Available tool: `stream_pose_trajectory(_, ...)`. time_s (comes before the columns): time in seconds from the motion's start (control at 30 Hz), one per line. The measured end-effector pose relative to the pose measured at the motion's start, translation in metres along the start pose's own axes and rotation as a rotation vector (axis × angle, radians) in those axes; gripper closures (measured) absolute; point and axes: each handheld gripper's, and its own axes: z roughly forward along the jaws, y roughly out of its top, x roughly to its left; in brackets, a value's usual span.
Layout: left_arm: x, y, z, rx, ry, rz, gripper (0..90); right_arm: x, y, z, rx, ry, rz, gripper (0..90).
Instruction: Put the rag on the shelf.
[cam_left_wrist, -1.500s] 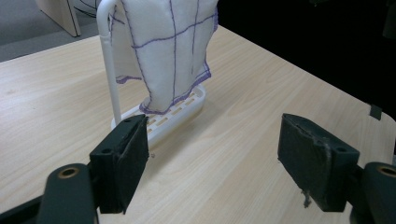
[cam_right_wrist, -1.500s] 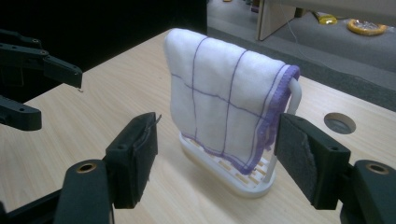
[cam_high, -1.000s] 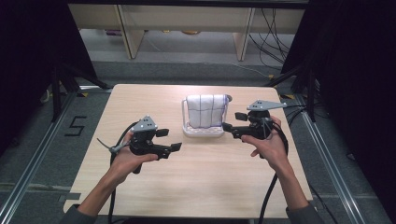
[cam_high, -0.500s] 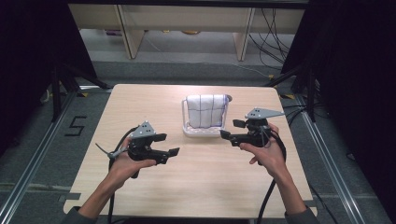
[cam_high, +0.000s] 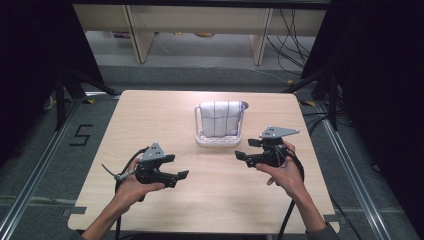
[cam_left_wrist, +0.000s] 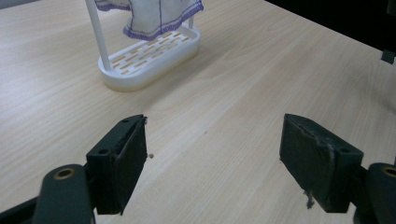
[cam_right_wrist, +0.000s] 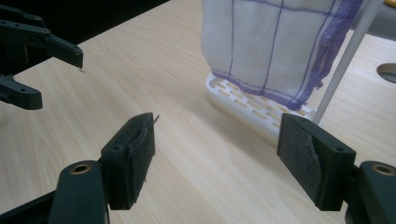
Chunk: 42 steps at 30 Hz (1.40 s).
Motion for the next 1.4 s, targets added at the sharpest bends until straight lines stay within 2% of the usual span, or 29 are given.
stream_pose_trajectory(0.03,0.000,-0.003,0.000,0.004,-0.008,0.000,23.0,0.002,-0.001,0.002,0.001,0.013,0.024,28.6)
stream_pose_trajectory(0.1,-0.001,-0.007,0.001,0.009,-0.004,0.009,22.7,0.002,-0.004,0.004,0.004,0.007,-0.008,28.6)
stream_pose_trajectory(0.13,-0.001,-0.007,0.001,0.009,-0.004,0.009,22.5,0.002,-0.004,0.004,0.004,0.007,-0.008,28.6)
stream_pose_trajectory(0.17,-0.001,-0.011,0.002,0.021,-0.006,0.015,22.5,0.005,-0.005,0.004,0.019,0.016,0.020,28.6)
stream_pose_trajectory(0.23,-0.002,-0.018,0.004,0.012,-0.013,0.009,22.1,0.008,-0.008,0.007,0.028,0.005,-0.004,28.5)
stream_pose_trajectory(0.27,-0.002,-0.019,0.004,0.023,-0.011,0.013,22.1,0.013,-0.010,0.008,0.043,0.013,0.014,28.5)
stream_pose_trajectory(0.33,-0.003,-0.022,0.004,0.025,-0.005,0.011,22.0,0.015,-0.012,0.011,0.040,0.014,-0.022,28.5)
stream_pose_trajectory(0.37,-0.004,-0.026,0.005,0.025,-0.004,0.005,21.8,0.018,-0.013,0.011,0.050,0.016,-0.007,28.4)
stream_pose_trajectory(0.47,-0.005,-0.032,0.003,0.037,-0.009,0.008,21.7,0.021,-0.017,0.013,0.046,0.027,-0.032,28.4)
stream_pose_trajectory(0.6,-0.007,-0.040,-0.002,0.025,-0.015,0.004,21.5,0.027,-0.022,0.013,0.054,0.025,-0.020,28.4)
stream_pose_trajectory(0.63,-0.007,-0.040,-0.002,0.025,-0.015,0.004,21.4,0.025,-0.023,0.013,0.058,0.012,-0.052,28.3)
stream_pose_trajectory(0.67,-0.009,-0.043,-0.004,0.027,-0.004,0.006,21.4,0.028,-0.024,0.013,0.063,0.022,-0.032,28.4)
stream_pose_trajectory(0.7,-0.009,-0.044,-0.005,0.033,-0.007,0.019,21.5,0.029,-0.026,0.013,0.054,0.011,-0.029,28.4)
stream_pose_trajectory(0.77,-0.010,-0.049,-0.005,0.036,0.004,0.032,21.4,0.032,-0.030,0.015,0.068,0.022,-0.022,28.4)
stream_pose_trajectory(0.9,-0.012,-0.058,-0.004,0.037,0.012,0.007,21.3,0.035,-0.037,0.016,0.094,0.013,-0.037,28.4)
stream_pose_trajectory(0.97,-0.012,-0.062,-0.003,0.046,0.007,0.018,21.3,0.036,-0.040,0.015,0.100,0.016,-0.034,28.4)
stream_pose_trajectory(1.0,-0.013,-0.064,-0.003,0.049,0.008,0.006,21.4,0.037,-0.042,0.015,0.096,0.018,-0.039,28.4)
stream_pose_trajectory(1.03,-0.013,-0.065,-0.003,0.055,0.003,0.017,21.3,0.038,-0.044,0.015,0.097,0.018,-0.033,28.4)
stream_pose_trajectory(1.1,-0.015,-0.067,-0.004,0.044,0.007,0.000,21.3,0.037,-0.048,0.014,0.096,0.028,-0.043,28.4)
stream_pose_trajectory(1.13,-0.014,-0.068,-0.005,0.046,-0.002,0.007,21.2,0.039,-0.050,0.014,0.096,0.022,-0.025,28.4)
stream_pose_trajectory(1.2,-0.016,-0.069,-0.007,0.041,-0.004,0.003,20.8,0.040,-0.054,0.012,0.101,0.014,-0.030,28.4)
stream_pose_trajectory(1.23,-0.016,-0.070,-0.008,0.033,-0.012,-0.002,20.4,0.042,-0.056,0.012,0.107,0.014,-0.009,28.4)
stream_pose_trajectory(1.27,-0.017,-0.071,-0.009,0.036,-0.011,-0.005,19.5,0.040,-0.059,0.012,0.104,0.017,-0.037,28.4)
stream_pose_trajectory(1.33,-0.019,-0.073,-0.011,0.031,-0.016,-0.013,19.0,0.043,-0.064,0.013,0.113,0.019,-0.028,28.1)
stream_pose_trajectory(1.4,-0.020,-0.075,-0.012,0.035,-0.011,-0.001,18.6,0.044,-0.068,0.014,0.117,0.020,-0.054,28.0)
